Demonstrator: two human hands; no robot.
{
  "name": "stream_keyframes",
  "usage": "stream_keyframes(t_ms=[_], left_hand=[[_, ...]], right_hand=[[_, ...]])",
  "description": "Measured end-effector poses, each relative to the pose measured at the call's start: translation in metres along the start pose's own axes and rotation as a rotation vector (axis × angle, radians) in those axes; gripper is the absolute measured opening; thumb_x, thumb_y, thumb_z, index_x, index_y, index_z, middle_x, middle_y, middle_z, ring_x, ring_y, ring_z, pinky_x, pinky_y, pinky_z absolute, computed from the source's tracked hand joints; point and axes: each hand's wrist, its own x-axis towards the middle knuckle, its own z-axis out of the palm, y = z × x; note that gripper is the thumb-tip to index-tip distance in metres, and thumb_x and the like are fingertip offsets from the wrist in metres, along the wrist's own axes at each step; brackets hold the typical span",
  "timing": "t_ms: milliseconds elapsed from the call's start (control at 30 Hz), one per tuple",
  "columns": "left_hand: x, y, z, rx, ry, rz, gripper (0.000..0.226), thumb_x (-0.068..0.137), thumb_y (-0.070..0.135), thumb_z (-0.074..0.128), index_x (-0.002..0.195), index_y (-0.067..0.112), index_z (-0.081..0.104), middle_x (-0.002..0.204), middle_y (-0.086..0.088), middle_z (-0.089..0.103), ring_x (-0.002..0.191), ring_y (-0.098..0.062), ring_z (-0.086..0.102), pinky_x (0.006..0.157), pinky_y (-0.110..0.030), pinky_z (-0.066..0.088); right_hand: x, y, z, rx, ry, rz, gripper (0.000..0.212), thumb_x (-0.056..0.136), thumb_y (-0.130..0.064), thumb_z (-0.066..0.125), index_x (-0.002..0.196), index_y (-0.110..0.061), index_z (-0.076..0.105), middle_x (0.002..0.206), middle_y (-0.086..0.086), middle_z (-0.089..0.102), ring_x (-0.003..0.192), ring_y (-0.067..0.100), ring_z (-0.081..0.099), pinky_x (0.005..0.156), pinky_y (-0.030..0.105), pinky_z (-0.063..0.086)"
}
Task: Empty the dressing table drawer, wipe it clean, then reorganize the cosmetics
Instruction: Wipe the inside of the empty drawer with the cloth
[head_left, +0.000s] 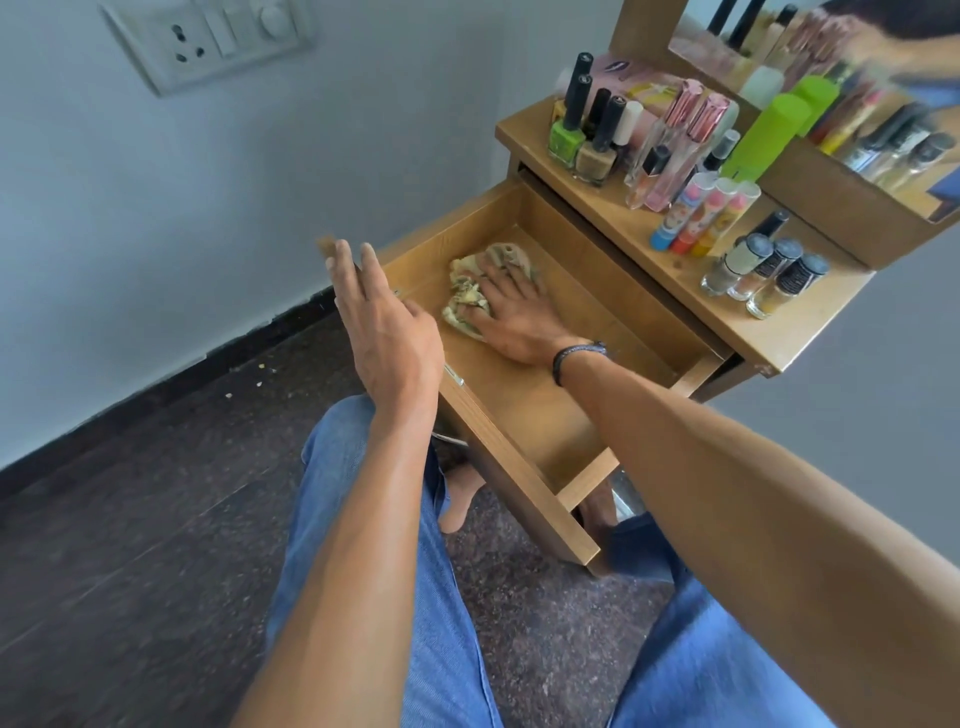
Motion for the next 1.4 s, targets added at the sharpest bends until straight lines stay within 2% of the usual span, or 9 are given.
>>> stream_keyframes(t_ms=[200, 300, 533, 700, 767, 867, 1033, 1267, 1400], left_hand=[[0.002, -0.001, -0.004, -0.136, 0.000, -0.034, 0.057, 0.099, 0.000, 0.042, 0.155, 0.007, 0.034, 0.166, -0.004, 0.025, 0.154, -0.017, 0.016, 0.125, -0.028, 0.016], [0.011, -0.004, -0.009, -0.288, 0.035, -0.101, 0.049, 0.100, 0.003, 0.045, 0.148, 0.007, 0.047, 0.159, -0.003, 0.040, 0.148, -0.014, 0.033, 0.120, -0.022, 0.024], [0.028, -0.018, -0.015, -0.501, 0.058, -0.242, 0.050, 0.090, 0.001, 0.063, 0.138, 0.015, 0.061, 0.144, 0.009, 0.057, 0.132, -0.003, 0.053, 0.113, -0.031, 0.043], [0.028, -0.015, -0.014, -0.510, 0.065, -0.268, 0.050, 0.091, 0.000, 0.064, 0.138, 0.017, 0.061, 0.140, 0.009, 0.060, 0.127, -0.002, 0.057, 0.111, -0.028, 0.045], [0.026, -0.013, -0.015, -0.472, 0.071, -0.251, 0.049, 0.091, 0.001, 0.064, 0.137, 0.018, 0.061, 0.139, 0.007, 0.061, 0.128, -0.005, 0.057, 0.110, -0.024, 0.044], [0.024, -0.010, -0.018, -0.431, 0.062, -0.240, 0.048, 0.093, 0.004, 0.062, 0.138, 0.020, 0.061, 0.140, 0.007, 0.061, 0.129, -0.005, 0.056, 0.104, -0.011, 0.042], [0.022, -0.010, -0.018, -0.362, 0.080, -0.245, 0.050, 0.090, 0.009, 0.062, 0.137, 0.025, 0.062, 0.135, 0.007, 0.065, 0.124, -0.014, 0.061, 0.109, -0.037, 0.046], [0.022, -0.012, -0.015, -0.447, 0.059, -0.268, 0.052, 0.090, 0.005, 0.065, 0.137, 0.028, 0.061, 0.132, -0.022, 0.059, 0.122, -0.035, 0.059, 0.105, -0.041, 0.051], [0.022, -0.011, -0.017, -0.469, 0.056, -0.270, 0.051, 0.091, 0.006, 0.063, 0.137, 0.028, 0.061, 0.134, -0.010, 0.064, 0.119, -0.021, 0.064, 0.105, -0.034, 0.051]], right_hand=[[-0.019, -0.057, 0.001, 0.380, -0.130, -0.003, 0.060, 0.108, -0.054, 0.018, 0.163, -0.030, 0.017, 0.170, -0.003, 0.011, 0.157, 0.013, 0.003, 0.126, 0.042, -0.008], [-0.039, -0.060, -0.009, 0.739, -0.269, -0.041, 0.061, 0.107, -0.059, 0.024, 0.159, -0.028, 0.031, 0.166, -0.007, 0.025, 0.148, 0.010, 0.025, 0.124, 0.035, 0.011], [-0.076, -0.037, -0.007, 0.698, -0.472, -0.003, 0.069, 0.107, -0.055, 0.025, 0.164, -0.022, 0.004, 0.170, -0.003, -0.001, 0.157, 0.018, 0.004, 0.125, 0.038, 0.003], [-0.049, -0.051, 0.002, 0.714, -0.316, -0.010, 0.069, 0.109, -0.047, 0.035, 0.163, -0.017, 0.004, 0.170, 0.002, 0.007, 0.157, 0.021, 0.006, 0.128, 0.039, 0.004], [-0.026, -0.070, 0.001, 0.741, -0.235, -0.018, 0.061, 0.107, -0.048, 0.038, 0.160, -0.020, 0.023, 0.164, 0.007, 0.031, 0.150, 0.029, 0.029, 0.125, 0.047, 0.020], [-0.005, -0.086, 0.000, 0.716, -0.051, 0.002, 0.037, 0.105, -0.045, 0.045, 0.133, -0.020, 0.049, 0.123, 0.008, 0.063, 0.103, 0.025, 0.062, 0.088, 0.039, 0.052], [-0.017, -0.077, 0.001, 0.735, 0.014, -0.057, 0.014, 0.103, -0.037, 0.055, 0.103, -0.024, 0.057, 0.090, -0.001, 0.066, 0.071, 0.012, 0.059, 0.059, 0.025, 0.044], [-0.036, -0.051, -0.006, 0.653, -0.073, -0.043, 0.021, 0.096, -0.036, 0.067, 0.106, -0.018, 0.067, 0.093, -0.002, 0.072, 0.079, 0.014, 0.069, 0.069, 0.033, 0.057], [-0.004, -0.075, -0.012, 0.627, 0.006, 0.002, 0.022, 0.096, -0.040, 0.066, 0.095, -0.018, 0.067, 0.082, -0.002, 0.069, 0.072, 0.016, 0.067, 0.059, 0.029, 0.050]])
